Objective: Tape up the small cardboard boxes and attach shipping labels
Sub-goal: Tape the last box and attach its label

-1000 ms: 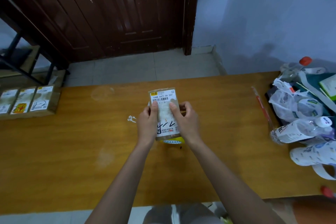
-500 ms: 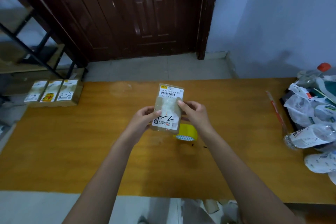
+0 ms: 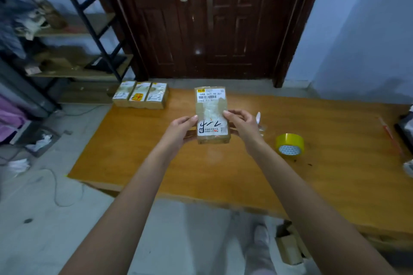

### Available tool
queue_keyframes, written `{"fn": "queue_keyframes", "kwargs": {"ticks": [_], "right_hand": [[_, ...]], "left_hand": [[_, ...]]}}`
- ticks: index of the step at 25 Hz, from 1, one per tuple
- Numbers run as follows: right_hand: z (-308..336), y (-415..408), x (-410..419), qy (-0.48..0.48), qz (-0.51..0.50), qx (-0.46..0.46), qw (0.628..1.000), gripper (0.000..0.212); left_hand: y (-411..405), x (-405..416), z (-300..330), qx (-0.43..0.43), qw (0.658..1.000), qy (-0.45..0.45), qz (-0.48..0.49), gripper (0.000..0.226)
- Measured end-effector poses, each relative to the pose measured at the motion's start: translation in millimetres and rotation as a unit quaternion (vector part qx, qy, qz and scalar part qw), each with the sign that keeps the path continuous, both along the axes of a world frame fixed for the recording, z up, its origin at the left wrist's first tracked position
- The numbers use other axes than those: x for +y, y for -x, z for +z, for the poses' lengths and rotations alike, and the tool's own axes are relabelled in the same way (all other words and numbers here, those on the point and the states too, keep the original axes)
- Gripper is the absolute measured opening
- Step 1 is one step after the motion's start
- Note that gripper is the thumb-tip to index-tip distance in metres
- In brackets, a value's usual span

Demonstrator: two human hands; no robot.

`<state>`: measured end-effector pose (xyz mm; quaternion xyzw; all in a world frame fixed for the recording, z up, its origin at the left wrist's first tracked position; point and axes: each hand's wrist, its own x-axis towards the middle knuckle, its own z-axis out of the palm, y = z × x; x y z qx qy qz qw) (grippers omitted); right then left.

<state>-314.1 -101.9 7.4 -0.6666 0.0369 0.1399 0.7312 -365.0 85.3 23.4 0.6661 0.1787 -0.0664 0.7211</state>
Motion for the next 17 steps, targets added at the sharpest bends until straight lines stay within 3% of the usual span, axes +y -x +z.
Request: {"fn": "queue_keyframes", "kwargs": {"ticks": [8, 17], "right_hand": [[-0.1, 35.4, 109.0, 0.006, 0.05, -0.004, 0.999, 0.032], [-25.5, -45.7, 230.1, -0.023, 0.077, 0.017, 0.997, 0.027]], "left_hand": [[36.6, 103.2, -6.7, 0.016, 0.998, -0.012, 0.053, 0.029], [-27.5, 220.5, -7.5, 0.054, 0.996, -0.056, 0.039, 0.032]]}}
